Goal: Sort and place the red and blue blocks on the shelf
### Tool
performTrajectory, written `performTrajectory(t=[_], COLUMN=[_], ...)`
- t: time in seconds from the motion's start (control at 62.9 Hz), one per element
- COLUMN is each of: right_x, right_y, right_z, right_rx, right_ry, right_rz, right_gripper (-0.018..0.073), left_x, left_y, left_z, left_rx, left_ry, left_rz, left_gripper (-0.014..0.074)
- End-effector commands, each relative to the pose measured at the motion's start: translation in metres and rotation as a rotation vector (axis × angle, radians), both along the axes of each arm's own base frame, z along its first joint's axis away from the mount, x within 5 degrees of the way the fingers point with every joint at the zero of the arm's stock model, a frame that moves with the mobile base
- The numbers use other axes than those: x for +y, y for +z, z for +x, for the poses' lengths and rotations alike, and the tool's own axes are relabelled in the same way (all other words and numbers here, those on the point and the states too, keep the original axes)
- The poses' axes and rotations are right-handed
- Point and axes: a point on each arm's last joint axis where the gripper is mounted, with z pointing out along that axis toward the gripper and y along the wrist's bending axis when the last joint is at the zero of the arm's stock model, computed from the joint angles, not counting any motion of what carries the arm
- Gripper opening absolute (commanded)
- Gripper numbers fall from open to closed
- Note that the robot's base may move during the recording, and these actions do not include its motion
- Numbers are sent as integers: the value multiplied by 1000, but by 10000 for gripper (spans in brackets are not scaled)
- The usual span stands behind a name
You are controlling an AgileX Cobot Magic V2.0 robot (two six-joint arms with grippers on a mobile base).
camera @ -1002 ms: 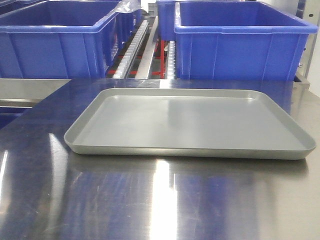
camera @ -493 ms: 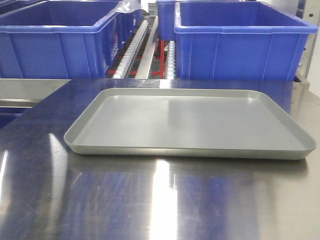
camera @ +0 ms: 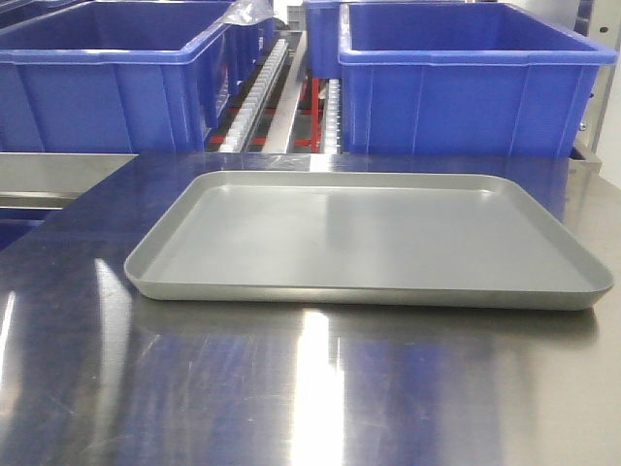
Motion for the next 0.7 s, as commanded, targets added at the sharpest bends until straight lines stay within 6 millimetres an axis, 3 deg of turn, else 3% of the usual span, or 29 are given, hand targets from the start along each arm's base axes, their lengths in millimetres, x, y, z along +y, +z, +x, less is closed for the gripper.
performTrajectory(t=[0.0,0.684], right_x=[-1,-1], right_y=[17,17], right_z=[1,1], right_rx=[-116,-116], right_ry=[-9,-9], right_rz=[-32,-32], right_gripper=[55,55], left_x=[-1,-1], left_y=[17,17], left_z=[2,2], left_rx=[-110,-110], left_ry=[-8,-8], left_rz=[-28,-28], left_gripper=[134,134])
